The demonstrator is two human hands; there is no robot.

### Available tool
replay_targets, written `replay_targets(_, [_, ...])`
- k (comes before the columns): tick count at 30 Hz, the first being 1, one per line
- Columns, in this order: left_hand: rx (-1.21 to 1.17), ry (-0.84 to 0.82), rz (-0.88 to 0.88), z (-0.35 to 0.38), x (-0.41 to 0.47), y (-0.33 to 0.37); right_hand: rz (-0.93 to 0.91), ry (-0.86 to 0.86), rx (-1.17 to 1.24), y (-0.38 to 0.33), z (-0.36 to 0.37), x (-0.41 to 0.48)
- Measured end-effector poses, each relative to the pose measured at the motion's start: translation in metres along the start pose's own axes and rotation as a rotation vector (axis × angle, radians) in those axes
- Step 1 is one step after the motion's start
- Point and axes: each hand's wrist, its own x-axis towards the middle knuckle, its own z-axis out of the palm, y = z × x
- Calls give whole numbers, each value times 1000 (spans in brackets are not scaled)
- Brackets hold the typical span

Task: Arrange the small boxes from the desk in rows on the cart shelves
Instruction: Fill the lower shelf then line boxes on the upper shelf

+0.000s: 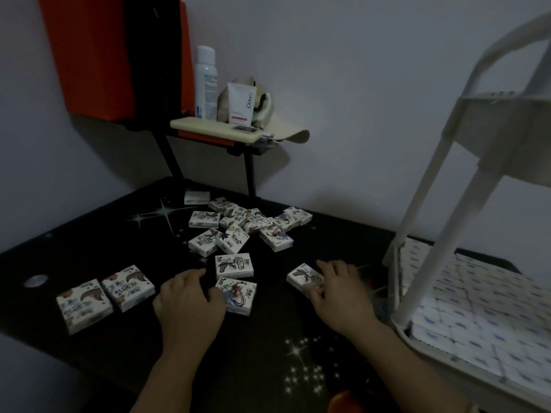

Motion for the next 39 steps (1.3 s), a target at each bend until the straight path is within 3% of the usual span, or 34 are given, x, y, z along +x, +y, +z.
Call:
replay_targets(2, [88, -66, -1, 1, -1, -1, 35, -80, -5, 0, 7, -4])
replay_targets(7, [159, -80, 73, 2, -1, 0, -2, -4, 256, 0, 11, -9])
replay_targets(11, [7, -26, 87, 0, -6, 2, 36, -12, 538, -2, 1, -18])
replay_targets(16, [-379, -139, 129, -2, -16, 10, 78, -127, 826, -5, -18, -35])
replay_targets(21, [-388, -188, 253, -8, -17, 13, 22, -229, 1041, -8, -37, -50])
replay_targets(26, [-408, -242, 118, -18, -19, 15, 63, -172, 1045, -7, -56, -61])
replay_targets(33, [-561, -331, 134, -36, -38, 41, 5, -92, 941, 4, -81, -87])
replay_targets(39, [-771, -460, 207, -66, -64, 108, -80, 69, 879, 22, -130, -123])
